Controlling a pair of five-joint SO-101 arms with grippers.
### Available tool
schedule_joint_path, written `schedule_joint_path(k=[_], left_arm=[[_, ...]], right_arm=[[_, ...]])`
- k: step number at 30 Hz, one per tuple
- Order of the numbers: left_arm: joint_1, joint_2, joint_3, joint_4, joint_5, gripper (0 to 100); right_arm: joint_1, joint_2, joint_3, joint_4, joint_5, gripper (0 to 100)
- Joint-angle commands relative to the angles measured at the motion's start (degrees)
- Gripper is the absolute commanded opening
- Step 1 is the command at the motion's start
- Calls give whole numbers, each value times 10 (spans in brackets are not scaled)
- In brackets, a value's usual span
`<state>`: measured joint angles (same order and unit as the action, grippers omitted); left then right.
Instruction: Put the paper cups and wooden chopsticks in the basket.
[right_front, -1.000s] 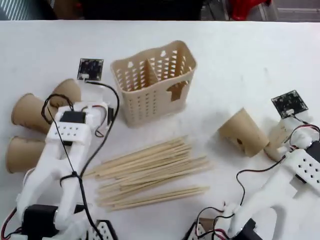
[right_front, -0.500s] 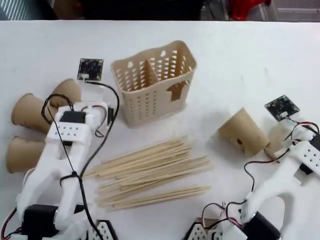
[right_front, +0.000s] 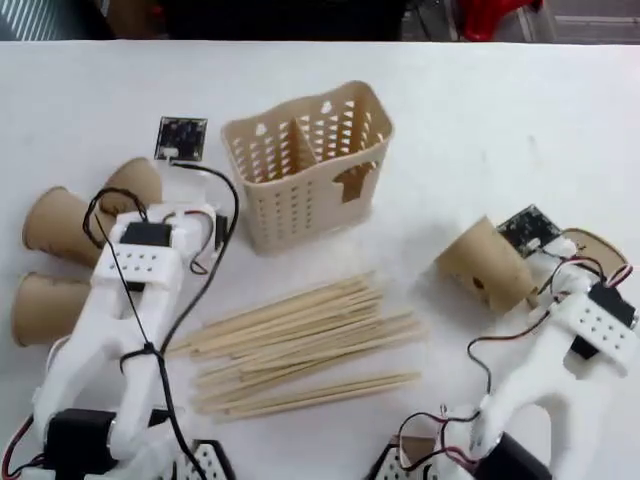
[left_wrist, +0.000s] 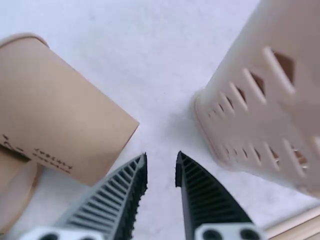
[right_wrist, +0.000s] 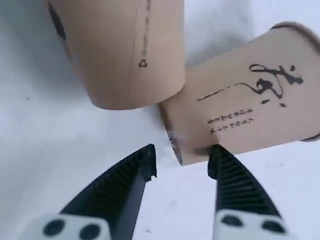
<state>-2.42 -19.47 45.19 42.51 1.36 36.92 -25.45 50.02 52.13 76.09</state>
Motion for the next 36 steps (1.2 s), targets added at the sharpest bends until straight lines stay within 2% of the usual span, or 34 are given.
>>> schedule_joint_path(k=[1, 10, 16, 22, 29, 32, 36], left_arm=[[-6, -21, -4, -11, -8, 111], [-6, -21, -4, -11, -8, 111], [-6, -21, -4, -11, -8, 111], [-5, -21, -4, -11, -8, 111], [-6, -21, -4, -11, -8, 111], [-6, -21, -4, -11, -8, 111], [-6, -21, -4, -11, -8, 111]], right_arm=[[-8, -21, 66, -18, 40, 170], [4, -258, 236, 13, 99, 169], [34, -456, 288, 167, 152, 169], [51, -606, 203, 349, 142, 169], [-8, -606, 35, 462, 26, 169], [-7, -549, -25, 428, -9, 170], [-7, -371, -101, 352, -52, 170]])
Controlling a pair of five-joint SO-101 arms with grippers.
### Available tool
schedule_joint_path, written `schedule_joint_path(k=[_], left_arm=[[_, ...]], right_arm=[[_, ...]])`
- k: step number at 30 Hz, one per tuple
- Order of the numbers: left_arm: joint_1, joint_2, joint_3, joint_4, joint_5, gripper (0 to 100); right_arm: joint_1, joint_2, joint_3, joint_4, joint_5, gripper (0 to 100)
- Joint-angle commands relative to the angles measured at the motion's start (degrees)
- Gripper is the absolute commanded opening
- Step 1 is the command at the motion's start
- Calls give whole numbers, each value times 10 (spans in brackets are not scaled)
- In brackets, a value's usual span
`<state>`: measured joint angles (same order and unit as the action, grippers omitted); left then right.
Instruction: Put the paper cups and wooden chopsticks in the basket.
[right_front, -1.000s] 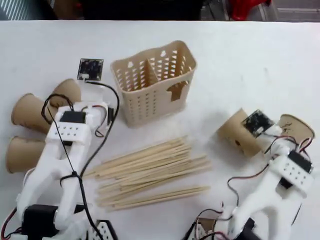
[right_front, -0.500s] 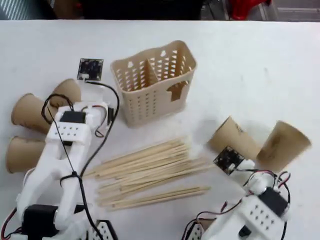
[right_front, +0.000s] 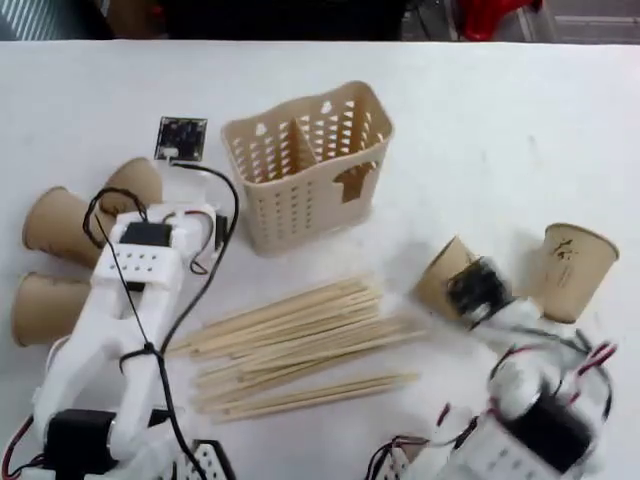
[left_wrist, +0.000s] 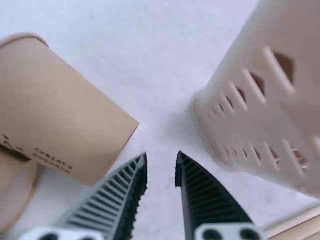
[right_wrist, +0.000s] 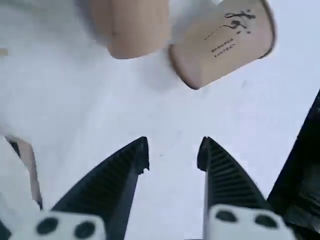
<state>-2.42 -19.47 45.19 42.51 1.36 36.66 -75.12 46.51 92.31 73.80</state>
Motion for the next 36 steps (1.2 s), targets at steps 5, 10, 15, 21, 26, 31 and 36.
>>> schedule_joint_path(k=[5, 10, 15, 21, 26, 31, 36], left_arm=[[-5, -21, -4, -11, -8, 111], [-3, -21, -4, -11, -8, 111], [-2, -21, -4, -11, -8, 111], [-2, -21, -4, -11, -8, 110], [-1, -21, -3, -11, -8, 110], [-1, -21, -3, -11, -8, 110], [-1, -21, -3, -11, -8, 110]], right_arm=[[-9, 404, -231, -58, -13, 173], [-5, 635, -445, -44, -12, 173], [-20, 823, -676, 31, -11, 173], [-23, 988, -900, 62, -9, 187], [-24, 1047, -956, 63, 18, 237], [-30, 1081, -955, 63, 48, 237], [-41, 1116, -955, 64, 72, 237]])
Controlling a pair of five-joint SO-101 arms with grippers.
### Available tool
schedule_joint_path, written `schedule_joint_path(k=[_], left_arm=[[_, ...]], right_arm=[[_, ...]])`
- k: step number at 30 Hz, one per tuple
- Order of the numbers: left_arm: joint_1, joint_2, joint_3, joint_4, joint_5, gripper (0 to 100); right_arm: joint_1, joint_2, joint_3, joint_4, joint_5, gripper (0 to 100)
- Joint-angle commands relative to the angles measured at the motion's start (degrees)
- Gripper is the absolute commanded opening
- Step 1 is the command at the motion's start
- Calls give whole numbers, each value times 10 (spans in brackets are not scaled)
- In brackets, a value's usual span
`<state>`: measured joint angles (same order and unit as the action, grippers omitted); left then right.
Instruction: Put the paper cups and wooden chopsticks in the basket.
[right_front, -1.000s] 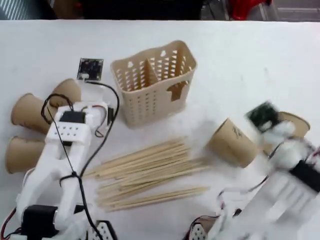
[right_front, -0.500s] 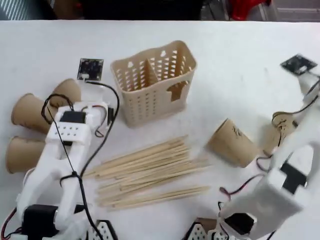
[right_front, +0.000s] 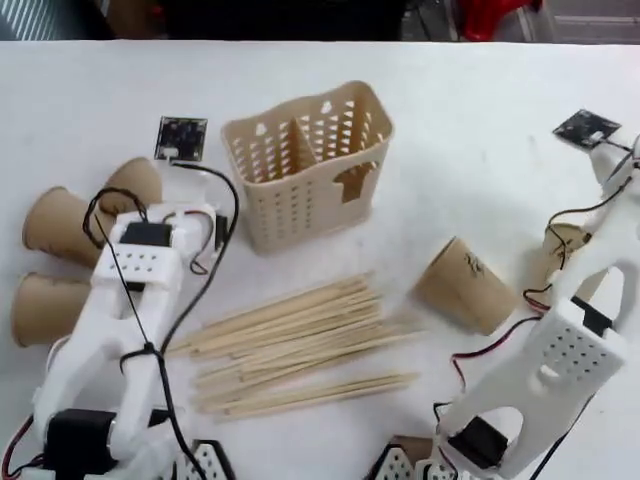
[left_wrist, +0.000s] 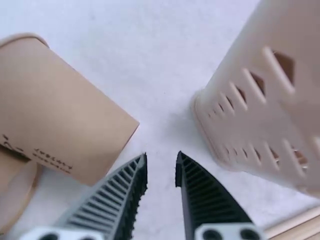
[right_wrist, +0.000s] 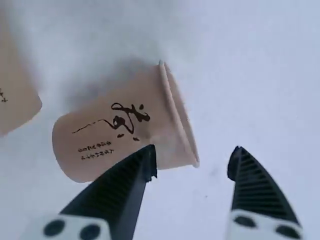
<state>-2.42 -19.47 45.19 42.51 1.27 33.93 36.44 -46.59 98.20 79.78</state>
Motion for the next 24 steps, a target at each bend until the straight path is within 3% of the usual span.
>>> schedule_joint_path(k=[1, 5, 22, 24], left_arm=[[-1, -21, -3, -11, -7, 110], [-1, -21, -3, -10, -7, 110], [-2, -21, -3, -9, -7, 110], [-2, -21, -3, -9, -7, 110]], right_arm=[[-17, 7, -24, 5, 12, 236], [-22, 27, -24, 5, 13, 234], [-18, 24, -12, 3, 10, 13], [-10, 7, -24, 3, 0, 22]])
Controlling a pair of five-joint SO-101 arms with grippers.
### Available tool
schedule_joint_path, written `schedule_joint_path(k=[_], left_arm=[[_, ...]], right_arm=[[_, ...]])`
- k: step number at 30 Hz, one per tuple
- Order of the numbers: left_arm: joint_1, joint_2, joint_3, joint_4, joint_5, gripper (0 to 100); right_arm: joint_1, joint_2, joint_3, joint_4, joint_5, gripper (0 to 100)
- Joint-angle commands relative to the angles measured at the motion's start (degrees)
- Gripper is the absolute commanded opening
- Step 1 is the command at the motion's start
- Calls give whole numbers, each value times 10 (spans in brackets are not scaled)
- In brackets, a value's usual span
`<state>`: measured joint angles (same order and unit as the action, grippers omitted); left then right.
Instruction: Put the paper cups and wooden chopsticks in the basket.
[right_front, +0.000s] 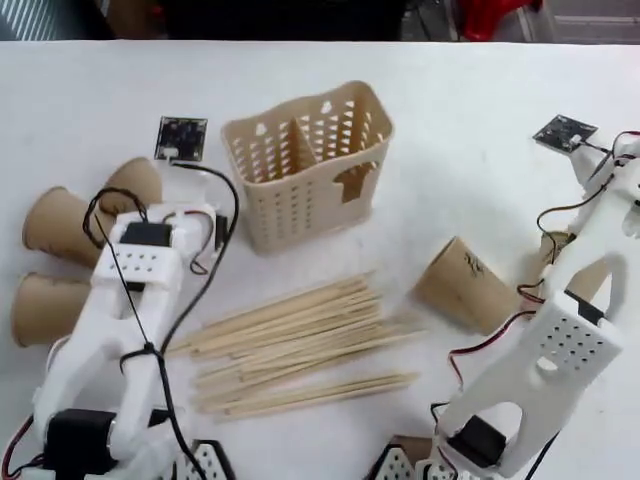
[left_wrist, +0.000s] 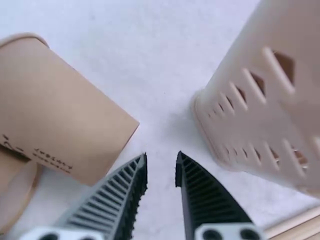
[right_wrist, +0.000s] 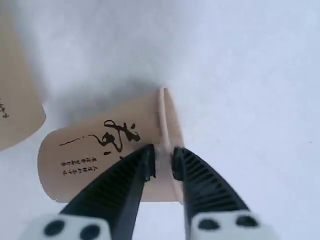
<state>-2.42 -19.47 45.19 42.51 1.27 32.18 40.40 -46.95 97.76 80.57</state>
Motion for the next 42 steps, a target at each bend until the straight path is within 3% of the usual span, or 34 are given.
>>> schedule_joint_path(k=[1, 13, 18, 23, 28, 36, 42], left_arm=[[-2, -21, -3, -9, -7, 110], [-6, -21, -3, -10, -7, 110], [-6, -22, 2, -11, -7, 110], [-4, -23, 2, -11, -7, 110], [-6, -24, 2, -11, -7, 110], [-3, -24, 2, -11, -7, 110], [-2, -24, 1, -11, -7, 110]], right_arm=[[11, -44, -31, 7, -19, 18], [64, -268, -8, 9, -62, 21], [164, -349, 69, -1, -40, 87], [218, -312, 163, -40, -25, 176], [199, -221, 225, -15, 53, 207], [157, -110, 223, -8, 36, 266], [189, -108, 182, -50, -4, 268]])
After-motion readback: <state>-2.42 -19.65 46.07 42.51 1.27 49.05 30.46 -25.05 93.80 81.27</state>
